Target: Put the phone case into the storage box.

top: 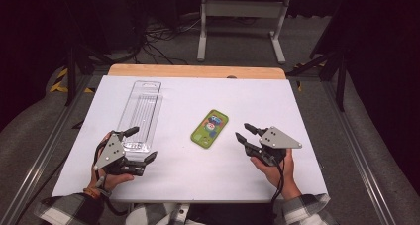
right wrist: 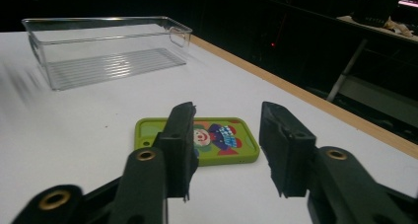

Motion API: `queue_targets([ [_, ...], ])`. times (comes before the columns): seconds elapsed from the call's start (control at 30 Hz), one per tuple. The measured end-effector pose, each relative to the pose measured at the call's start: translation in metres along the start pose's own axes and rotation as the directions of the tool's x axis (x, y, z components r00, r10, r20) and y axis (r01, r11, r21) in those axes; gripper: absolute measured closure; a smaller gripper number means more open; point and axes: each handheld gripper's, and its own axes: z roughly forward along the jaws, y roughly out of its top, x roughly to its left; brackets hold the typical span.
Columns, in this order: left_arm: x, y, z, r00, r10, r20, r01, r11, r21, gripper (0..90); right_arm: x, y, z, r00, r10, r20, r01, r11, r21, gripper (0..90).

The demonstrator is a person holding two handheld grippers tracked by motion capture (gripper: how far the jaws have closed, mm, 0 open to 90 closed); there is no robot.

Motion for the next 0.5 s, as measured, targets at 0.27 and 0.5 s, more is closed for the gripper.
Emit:
queue_targets([
  [0.27, -0.001, -0.001, 0.000, 1.0000, 0.001, -0.002, -0.001, 0.9999, 0.017, 6.0, -0.014, 0.012, 0.021, 0.9990, 0.037, -0.026, -0.037, 0.9992, 0.017, 90.0],
  [0.5, -0.001, -0.003, 0.001, 1.0000, -0.006, 0.004, 0.006, 0.9995, 0.031, 6.2, -0.031, 0.025, 0.071, 0.9988, 0.044, -0.020, -0.042, 0.9942, 0.099, 90.0],
])
